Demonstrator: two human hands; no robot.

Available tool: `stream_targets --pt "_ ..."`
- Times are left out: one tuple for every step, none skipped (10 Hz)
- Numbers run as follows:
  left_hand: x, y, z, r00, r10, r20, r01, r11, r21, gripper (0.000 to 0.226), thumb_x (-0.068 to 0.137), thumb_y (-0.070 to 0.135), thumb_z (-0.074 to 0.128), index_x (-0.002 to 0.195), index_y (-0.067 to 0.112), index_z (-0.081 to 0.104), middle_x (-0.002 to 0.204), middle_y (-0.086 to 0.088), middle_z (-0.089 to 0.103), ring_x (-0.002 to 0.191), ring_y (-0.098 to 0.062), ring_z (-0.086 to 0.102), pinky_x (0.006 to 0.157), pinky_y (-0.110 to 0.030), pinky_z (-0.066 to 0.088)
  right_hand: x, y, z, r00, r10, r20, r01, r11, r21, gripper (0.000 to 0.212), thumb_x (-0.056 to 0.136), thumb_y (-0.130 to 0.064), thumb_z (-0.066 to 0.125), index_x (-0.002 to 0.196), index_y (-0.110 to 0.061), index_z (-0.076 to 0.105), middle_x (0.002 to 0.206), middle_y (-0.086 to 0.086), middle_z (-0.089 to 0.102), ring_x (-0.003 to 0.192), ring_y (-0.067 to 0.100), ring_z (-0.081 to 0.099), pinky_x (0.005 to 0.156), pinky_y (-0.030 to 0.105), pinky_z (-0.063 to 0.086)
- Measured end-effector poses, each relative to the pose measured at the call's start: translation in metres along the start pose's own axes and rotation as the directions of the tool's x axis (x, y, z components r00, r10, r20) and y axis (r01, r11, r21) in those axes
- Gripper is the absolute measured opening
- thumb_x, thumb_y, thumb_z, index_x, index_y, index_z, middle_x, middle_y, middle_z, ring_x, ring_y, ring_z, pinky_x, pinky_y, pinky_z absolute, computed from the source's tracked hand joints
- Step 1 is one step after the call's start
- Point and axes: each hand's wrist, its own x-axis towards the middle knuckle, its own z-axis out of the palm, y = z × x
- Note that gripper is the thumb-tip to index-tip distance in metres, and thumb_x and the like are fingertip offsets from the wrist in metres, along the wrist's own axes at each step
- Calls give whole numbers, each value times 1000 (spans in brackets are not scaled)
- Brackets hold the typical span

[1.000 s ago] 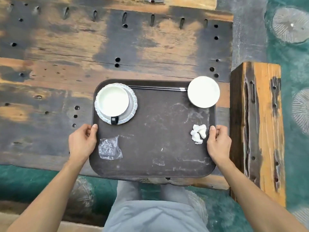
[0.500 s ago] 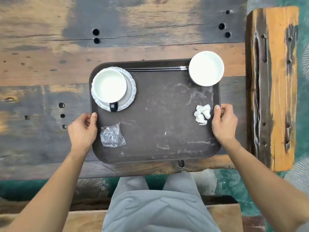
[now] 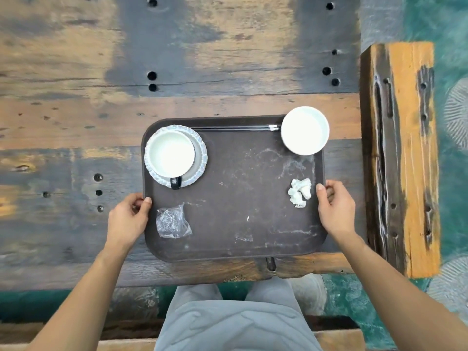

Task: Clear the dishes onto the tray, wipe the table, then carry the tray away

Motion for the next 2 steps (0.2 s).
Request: stream_targets --pt "-8 -5 -4 990 -103 92 109 992 -56 9 98 29 63 102 21 65 79 12 67 75 -14 64 73 -36 47 -13 3 -10 999 26 37 -27 1000 13 22 98 -26 59 111 -9 65 89 3 64 78 20 60 75 32 45" --pt "-48 -15 -7 956 -259 141 276 953 -122 9 96 23 68 102 16 66 84 -3 70 92 -35 69 85 -47 55 -57 10 -21 997 72 17 -72 997 17 15 93 -14 67 103 -3 69 83 8 67 77 29 66 75 39 50"
